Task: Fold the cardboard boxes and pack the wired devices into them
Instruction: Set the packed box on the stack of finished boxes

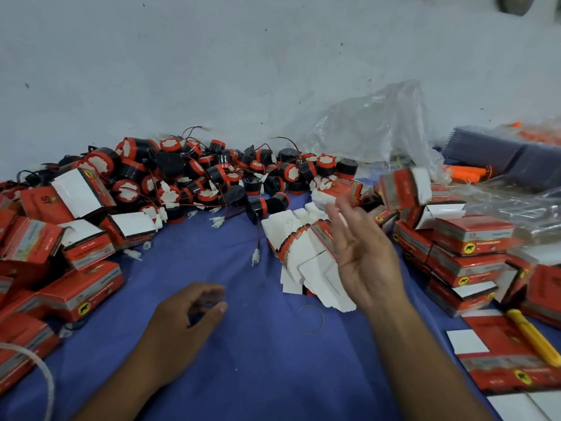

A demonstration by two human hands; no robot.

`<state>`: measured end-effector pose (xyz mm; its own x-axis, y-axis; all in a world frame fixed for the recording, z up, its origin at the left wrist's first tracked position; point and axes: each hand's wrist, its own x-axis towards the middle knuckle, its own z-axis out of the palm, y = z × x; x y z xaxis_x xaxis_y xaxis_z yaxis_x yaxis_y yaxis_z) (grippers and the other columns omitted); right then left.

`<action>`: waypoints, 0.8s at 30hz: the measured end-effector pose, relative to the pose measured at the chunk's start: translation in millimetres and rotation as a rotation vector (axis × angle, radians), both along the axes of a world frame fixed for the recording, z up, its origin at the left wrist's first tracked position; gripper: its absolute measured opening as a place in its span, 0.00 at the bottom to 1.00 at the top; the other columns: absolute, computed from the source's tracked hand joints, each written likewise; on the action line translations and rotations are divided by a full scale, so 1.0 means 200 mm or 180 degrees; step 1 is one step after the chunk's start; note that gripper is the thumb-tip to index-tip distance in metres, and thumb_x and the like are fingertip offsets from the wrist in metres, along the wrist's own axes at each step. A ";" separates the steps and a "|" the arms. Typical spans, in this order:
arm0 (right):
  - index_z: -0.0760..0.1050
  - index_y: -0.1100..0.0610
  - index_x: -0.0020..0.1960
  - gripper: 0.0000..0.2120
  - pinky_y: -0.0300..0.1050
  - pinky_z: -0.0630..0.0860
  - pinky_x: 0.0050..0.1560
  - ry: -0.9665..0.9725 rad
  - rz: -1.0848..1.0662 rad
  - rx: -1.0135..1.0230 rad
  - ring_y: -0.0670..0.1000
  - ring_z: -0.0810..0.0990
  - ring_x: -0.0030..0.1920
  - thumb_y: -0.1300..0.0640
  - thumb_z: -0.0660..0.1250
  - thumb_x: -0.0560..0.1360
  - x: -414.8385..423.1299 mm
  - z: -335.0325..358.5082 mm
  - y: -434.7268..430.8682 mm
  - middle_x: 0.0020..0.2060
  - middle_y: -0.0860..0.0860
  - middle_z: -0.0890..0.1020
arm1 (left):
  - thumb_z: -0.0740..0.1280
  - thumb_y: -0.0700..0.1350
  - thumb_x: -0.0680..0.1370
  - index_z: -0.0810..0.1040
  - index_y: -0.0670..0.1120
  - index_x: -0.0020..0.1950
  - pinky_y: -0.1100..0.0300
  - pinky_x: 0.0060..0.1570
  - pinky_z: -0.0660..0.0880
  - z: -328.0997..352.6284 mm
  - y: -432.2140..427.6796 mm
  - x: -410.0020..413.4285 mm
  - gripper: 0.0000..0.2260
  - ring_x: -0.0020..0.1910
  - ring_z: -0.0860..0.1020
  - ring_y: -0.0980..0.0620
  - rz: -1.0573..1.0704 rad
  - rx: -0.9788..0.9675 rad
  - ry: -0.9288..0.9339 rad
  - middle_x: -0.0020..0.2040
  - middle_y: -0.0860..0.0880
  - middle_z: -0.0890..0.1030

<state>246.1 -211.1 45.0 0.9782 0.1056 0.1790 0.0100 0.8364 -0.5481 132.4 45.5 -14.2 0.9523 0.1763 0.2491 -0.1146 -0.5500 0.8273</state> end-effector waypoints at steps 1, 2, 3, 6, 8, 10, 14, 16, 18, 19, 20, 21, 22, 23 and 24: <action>0.66 0.65 0.72 0.24 0.49 0.80 0.61 0.0154 -0.0317 -0.0681 0.55 0.83 0.60 0.65 0.69 0.78 0.00 -0.02 0.01 0.60 0.56 0.84 | 0.71 0.44 0.76 0.81 0.54 0.54 0.76 0.48 0.73 0.00 0.00 0.00 0.08 0.50 0.79 0.67 0.0004 0.0017 0.0010 0.51 0.57 0.83; 0.70 0.62 0.70 0.21 0.47 0.81 0.57 0.0195 -0.0766 -0.1614 0.52 0.84 0.56 0.64 0.69 0.79 0.00 -0.03 0.00 0.54 0.52 0.86 | 0.71 0.43 0.76 0.82 0.53 0.53 0.76 0.48 0.73 0.00 0.00 0.00 0.07 0.50 0.79 0.67 0.0007 0.0035 0.0007 0.50 0.56 0.84; 0.73 0.58 0.68 0.19 0.45 0.81 0.53 0.0153 -0.1301 -0.2657 0.50 0.84 0.55 0.61 0.70 0.78 0.00 -0.05 -0.02 0.51 0.48 0.86 | 0.71 0.42 0.76 0.83 0.52 0.52 0.75 0.48 0.74 0.00 -0.01 0.00 0.07 0.49 0.79 0.66 0.0013 0.0057 -0.0001 0.49 0.55 0.84; 0.73 0.53 0.69 0.26 0.53 0.72 0.63 0.0048 -0.2067 -0.5448 0.57 0.73 0.66 0.47 0.73 0.74 0.05 -0.10 -0.13 0.63 0.52 0.77 | 0.71 0.41 0.77 0.83 0.51 0.50 0.75 0.48 0.74 0.01 -0.01 0.00 0.06 0.49 0.79 0.66 -0.0022 0.0104 -0.0008 0.48 0.55 0.84; 0.68 0.52 0.71 0.33 0.59 0.63 0.69 0.0359 -0.1469 -0.6491 0.60 0.64 0.72 0.39 0.72 0.72 0.06 -0.11 -0.18 0.69 0.56 0.69 | 0.71 0.41 0.77 0.83 0.52 0.50 0.75 0.48 0.73 0.01 0.00 0.00 0.06 0.49 0.79 0.66 -0.0023 0.0117 -0.0028 0.48 0.57 0.84; 0.66 0.54 0.71 0.36 0.57 0.66 0.68 0.0517 -0.0953 -0.6390 0.59 0.66 0.71 0.38 0.73 0.71 0.07 -0.13 -0.20 0.69 0.57 0.69 | 0.71 0.41 0.77 0.84 0.52 0.49 0.77 0.47 0.72 0.01 0.00 0.00 0.06 0.48 0.79 0.67 -0.0029 0.0138 -0.0025 0.47 0.58 0.84; 0.70 0.58 0.68 0.34 0.50 0.73 0.57 0.0475 -0.1482 -0.5562 0.54 0.74 0.58 0.49 0.80 0.69 0.08 -0.12 -0.24 0.65 0.56 0.75 | 0.71 0.41 0.77 0.84 0.53 0.48 0.76 0.47 0.72 -0.01 0.01 0.01 0.07 0.48 0.80 0.65 -0.0049 0.0178 -0.0054 0.46 0.61 0.83; 0.73 0.58 0.67 0.30 0.47 0.74 0.54 0.0498 -0.1815 -0.5062 0.53 0.77 0.56 0.53 0.79 0.70 0.09 -0.10 -0.25 0.61 0.53 0.79 | 0.71 0.41 0.76 0.83 0.54 0.49 0.76 0.47 0.72 -0.02 0.01 0.01 0.07 0.48 0.80 0.65 -0.0055 0.0176 -0.0081 0.47 0.64 0.83; 0.77 0.56 0.63 0.22 0.45 0.78 0.48 0.0447 -0.1862 -0.4271 0.49 0.82 0.51 0.55 0.78 0.71 0.07 -0.08 -0.24 0.54 0.48 0.83 | 0.72 0.40 0.76 0.82 0.56 0.51 0.76 0.48 0.73 -0.02 0.00 0.01 0.10 0.49 0.80 0.65 -0.0058 0.0130 -0.0179 0.49 0.65 0.82; 0.80 0.56 0.58 0.16 0.43 0.80 0.42 0.0361 -0.1774 -0.3810 0.47 0.85 0.47 0.56 0.78 0.72 0.06 -0.06 -0.22 0.50 0.48 0.86 | 0.72 0.40 0.76 0.80 0.57 0.53 0.76 0.48 0.73 -0.03 0.00 0.01 0.12 0.50 0.80 0.65 -0.0062 0.0139 -0.0263 0.50 0.66 0.81; 0.80 0.55 0.54 0.11 0.41 0.80 0.37 0.0266 -0.1681 -0.3489 0.48 0.86 0.43 0.57 0.77 0.73 0.04 -0.05 -0.20 0.45 0.48 0.87 | 0.72 0.42 0.76 0.79 0.58 0.55 0.75 0.49 0.74 -0.03 -0.01 0.01 0.13 0.51 0.80 0.64 -0.0077 0.0188 -0.0356 0.51 0.66 0.81; 0.81 0.54 0.51 0.07 0.41 0.81 0.34 0.0151 -0.1617 -0.3359 0.49 0.87 0.41 0.57 0.76 0.74 0.02 -0.05 -0.16 0.42 0.49 0.87 | 0.71 0.46 0.76 0.76 0.60 0.58 0.73 0.49 0.75 -0.04 -0.02 0.01 0.14 0.51 0.79 0.64 -0.0108 0.0267 -0.0435 0.52 0.66 0.80; 0.81 0.53 0.48 0.05 0.43 0.81 0.32 0.0024 -0.1547 -0.3415 0.51 0.87 0.39 0.56 0.76 0.74 0.00 -0.05 -0.12 0.39 0.49 0.87 | 0.70 0.50 0.75 0.74 0.62 0.61 0.72 0.49 0.75 -0.04 -0.02 0.01 0.16 0.53 0.79 0.63 -0.0154 0.0355 -0.0499 0.54 0.65 0.79; 0.80 0.54 0.46 0.05 0.48 0.81 0.32 -0.0115 -0.1396 -0.3553 0.54 0.86 0.38 0.55 0.76 0.75 -0.01 -0.05 -0.09 0.37 0.50 0.87 | 0.68 0.55 0.74 0.72 0.63 0.63 0.73 0.49 0.74 -0.05 -0.03 0.01 0.18 0.55 0.78 0.64 -0.0203 0.0445 -0.0563 0.56 0.64 0.78; 0.80 0.55 0.45 0.05 0.51 0.81 0.32 -0.0257 -0.1176 -0.3719 0.56 0.85 0.35 0.54 0.75 0.75 -0.03 -0.05 -0.05 0.35 0.52 0.86 | 0.67 0.57 0.74 0.69 0.64 0.66 0.74 0.50 0.73 -0.05 -0.04 0.02 0.21 0.57 0.76 0.65 -0.0256 0.0546 -0.0628 0.61 0.64 0.76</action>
<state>240.0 -221.7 34.8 0.9738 -0.0382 0.2242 0.2109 -0.2171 -0.9531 135.8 38.5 -24.5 0.8916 0.0413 0.4509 -0.3132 -0.6628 0.6801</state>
